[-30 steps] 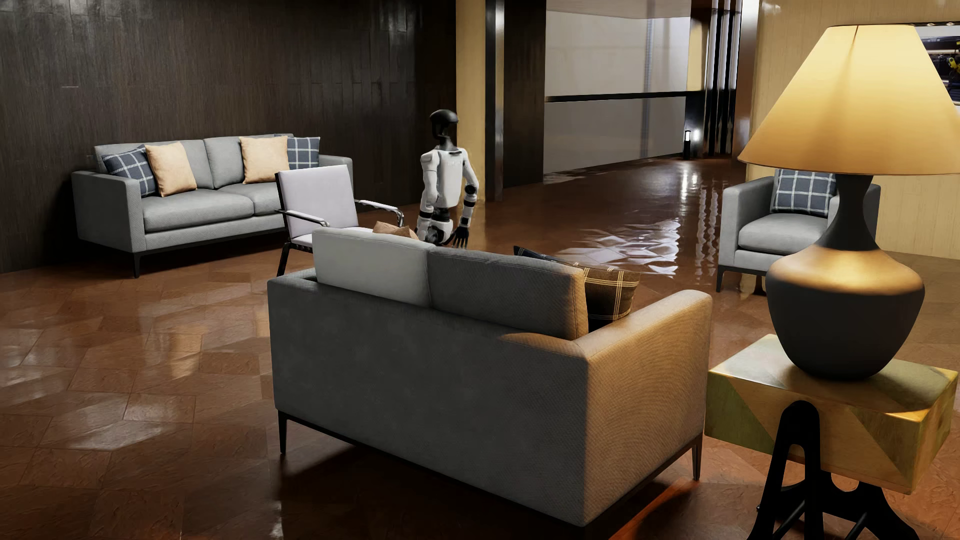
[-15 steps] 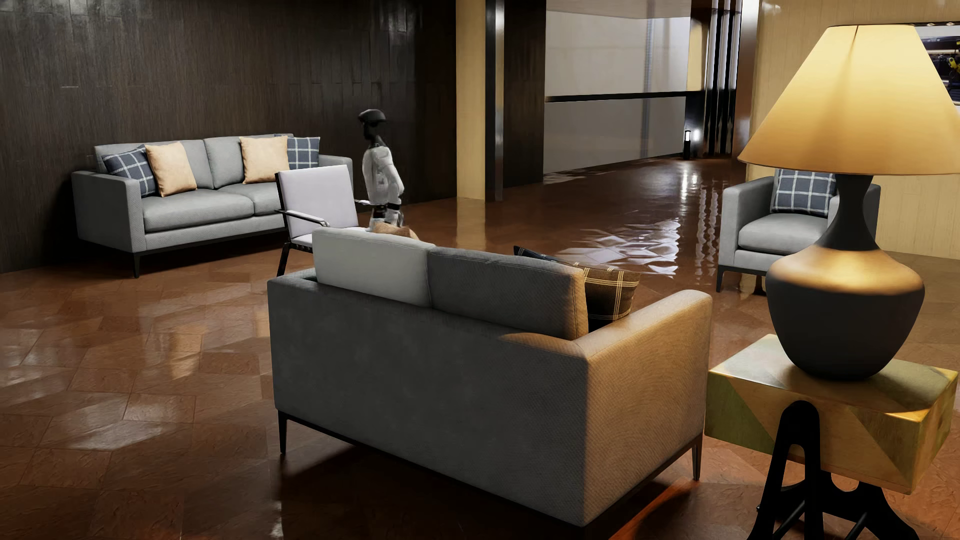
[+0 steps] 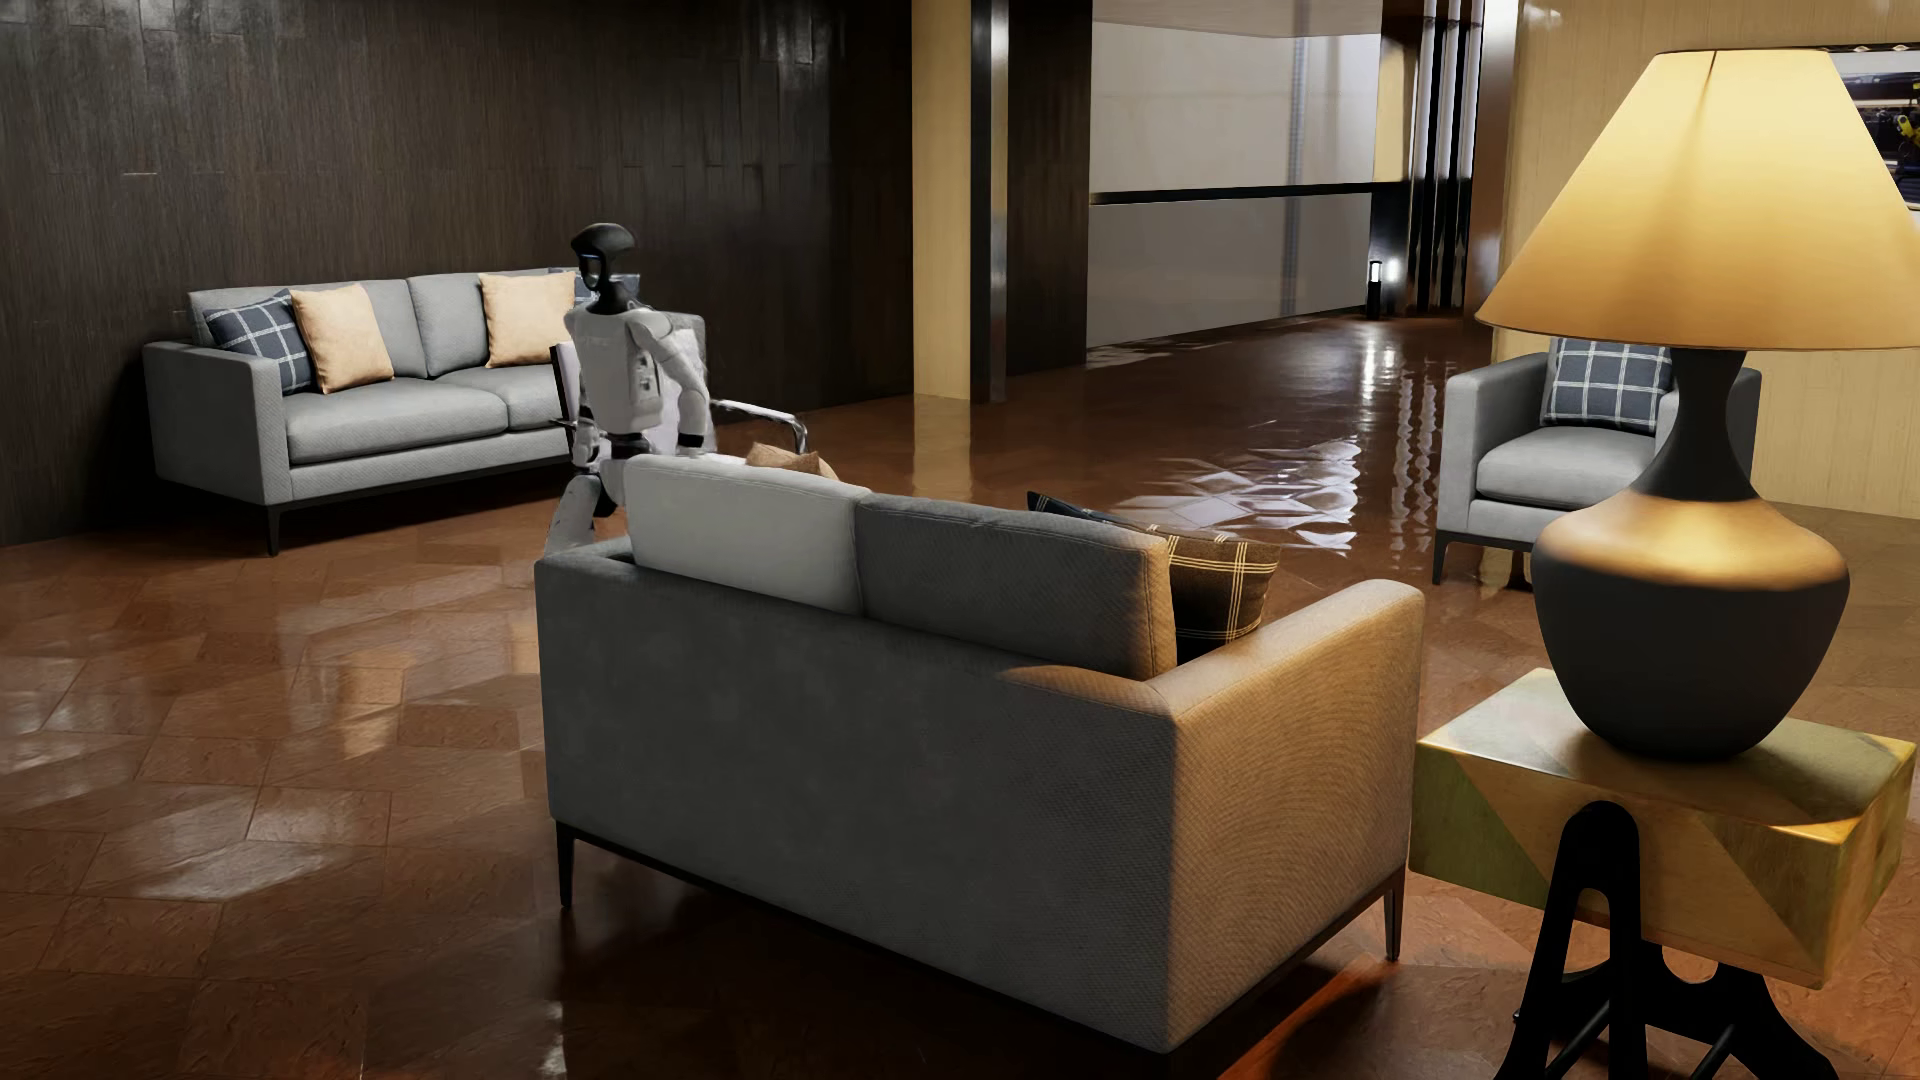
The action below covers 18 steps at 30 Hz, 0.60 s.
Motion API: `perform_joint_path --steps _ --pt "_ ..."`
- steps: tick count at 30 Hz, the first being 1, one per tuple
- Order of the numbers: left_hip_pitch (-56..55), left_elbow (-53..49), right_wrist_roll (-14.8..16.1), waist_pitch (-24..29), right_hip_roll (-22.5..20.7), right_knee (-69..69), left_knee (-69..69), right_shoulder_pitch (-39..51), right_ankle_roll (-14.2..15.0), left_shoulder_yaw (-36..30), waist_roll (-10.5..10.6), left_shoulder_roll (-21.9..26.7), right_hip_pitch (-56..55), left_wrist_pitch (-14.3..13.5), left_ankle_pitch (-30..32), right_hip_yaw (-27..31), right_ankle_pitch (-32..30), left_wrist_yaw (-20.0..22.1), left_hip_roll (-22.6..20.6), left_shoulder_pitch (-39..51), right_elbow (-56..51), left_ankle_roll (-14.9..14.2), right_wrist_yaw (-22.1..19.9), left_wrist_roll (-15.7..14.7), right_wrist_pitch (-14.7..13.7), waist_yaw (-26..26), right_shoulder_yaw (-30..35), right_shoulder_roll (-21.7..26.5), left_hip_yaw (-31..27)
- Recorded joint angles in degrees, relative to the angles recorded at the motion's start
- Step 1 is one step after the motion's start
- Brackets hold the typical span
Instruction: Walk around the sofa
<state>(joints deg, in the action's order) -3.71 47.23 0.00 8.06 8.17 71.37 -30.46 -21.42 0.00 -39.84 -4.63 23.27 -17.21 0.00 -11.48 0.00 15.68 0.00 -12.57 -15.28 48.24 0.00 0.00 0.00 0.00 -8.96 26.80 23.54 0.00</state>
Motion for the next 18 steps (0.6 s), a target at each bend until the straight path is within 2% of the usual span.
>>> perform_joint_path --steps 1,4,5,6,7,8,9,10,11,12,13,14,15,16,17,18 --pt "6.2 -3.3 0.0 0.35 -1.79 -6.88 2.17 -1.79 0.0 3.36 0.57 0.46 -3.22 0.0 -3.28 0.0 0.1 0.0 1.72 1.79 0.79 0.0 0.0 0.0 0.0 -3.34 0.63 -0.13 0.0" --pt "18.78 -12.28 0.0 -1.72 -1.51 -35.05 6.66 -5.99 0.0 13.08 0.41 1.66 -10.35 0.0 -11.85 0.0 -5.28 0.0 3.97 8.85 2.81 0.0 0.0 0.0 0.0 -9.74 2.39 -0.52 0.0" --pt "21.71 -14.94 0.0 -2.93 -1.31 -42.9 7.08 -7.3 0.0 14.66 0.24 2.42 -11.53 0.0 -13.47 0.0 -5.39 0.0 4.5 10.93 2.95 0.0 0.0 0.0 0.0 -10.81 2.62 -0.5 0.0" --pt "24.34 -17.01 0.0 -3.69 -0.53 -44.35 6.98 -8.09 0.0 16.57 -0.19 2.93 -12.94 0.0 -13.41 0.0 -3.74 0.0 5.5 12.1 3.14 0.0 0.0 0.0 0.0 -12.35 2.71 -0.36 0.0" --pt "26.52 -18.06 0.0 -3.68 -0.34 -41.45 5.75 -8.82 0.0 18.16 0.39 2.9 -13.92 0.0 -11.46 0.0 -4.27 0.0 8.72 12.65 3.5 0.0 0.0 0.0 0.0 -15.06 2.62 -0.35 0.0" --pt "27.24 -18.16 0.0 -3.76 -1.09 -33.51 2.32 -8.62 0.0 19.15 1.69 2.38 -16.49 0.0 -6.97 0.0 -8.62 0.0 11.78 12.25 4.97 0.0 0.0 0.0 0.0 -16.13 3.43 -0.41 0.0" --pt "26.63 -16.17 0.0 -3.0 -3.67 -25.98 -4.44 -7.39 0.0 19.26 3.98 0.7 -17.21 0.0 1.09 0.0 -9.36 0.0 15.15 10.84 8.05 0.0 0.0 0.0 0.0 -15.7 4.69 -0.59 0.0" --pt "23.23 -14.0 0.0 -2.45 -5.19 -22.22 -15.3 -5.38 0.0 18.87 4.31 0.14 -14.26 0.0 10.26 0.0 -6.55 0.0 16.34 9.22 9.83 0.0 0.0 0.0 0.0 -14.04 4.85 -1.11 0.0" --pt "15.83 -11.71 0.0 -2.86 -6.13 -21.18 -30.6 -4.85 0.0 15.75 3.58 0.44 -11.35 0.0 16.88 0.0 -3.05 0.0 14.69 8.51 8.34 0.0 0.0 0.0 0.0 -11.89 3.41 -2.09 0.0" --pt "9.6 -8.6 0.0 -2.12 -8.46 -23.32 -42.78 -4.0 0.0 12.12 4.09 0.07 -5.89 0.0 16.25 0.0 -2.12 0.0 14.83 8.23 5.76 0.0 0.0 0.0 0.0 -7.49 2.48 -2.64 0.0" --pt "4.39 -5.15 0.0 -1.49 -9.3 -26.4 -48.75 -2.58 0.0 8.75 2.92 -0.38 -0.35 0.0 15.13 0.0 -2.51 0.0 12.82 7.07 2.79 0.0 0.0 0.0 0.0 -2.7 1.34 -3.06 0.0" --pt "-2.37 -4.35 0.0 -1.68 -9.57 -29.54 -50.95 -0.67 0.0 8.48 1.34 -0.41 4.3 0.0 15.11 0.0 -2.6 0.0 11.31 4.04 -0.98 0.0 0.0 0.0 0.0 1.72 -0.54 -3.74 0.0" --pt "-7.25 -3.69 0.0 -1.37 -9.52 -33.35 -47.06 0.82 0.0 9.37 -0.25 -0.33 10.51 0.0 16.65 0.0 -2.56 0.0 9.79 0.12 -5.12 0.0 0.0 0.0 0.0 5.29 -1.02 -4.14 0.0" --pt "-11.2 5.89 0.0 -1.07 -9.29 -36.55 -37.71 2.48 0.0 3.95 -0.22 -2.37 16.01 0.0 20.9 0.0 -2.3 0.0 8.78 0.17 -8.94 0.0 0.0 0.0 0.0 7.76 -3.37 -3.89 0.0" --pt "-14.46 5.49 0.0 -1.09 -8.64 -39.43 -25.59 4.14 0.0 0.26 -0.93 -1.15 21.24 0.0 26.28 0.0 -1.92 0.0 8.14 -2.9 -13.63 0.0 0.0 0.0 0.0 10.35 -5.65 -3.97 0.0" --pt "-17.06 7.11 0.0 -1.51 -8.0 -41.71 -13.23 5.75 0.0 -1.86 -1.11 -1.1 25.67 0.0 28.54 0.0 -0.68 0.0 8.09 -5.27 -17.2 0.0 0.0 0.0 0.0 12.49 -5.8 -3.81 0.0"
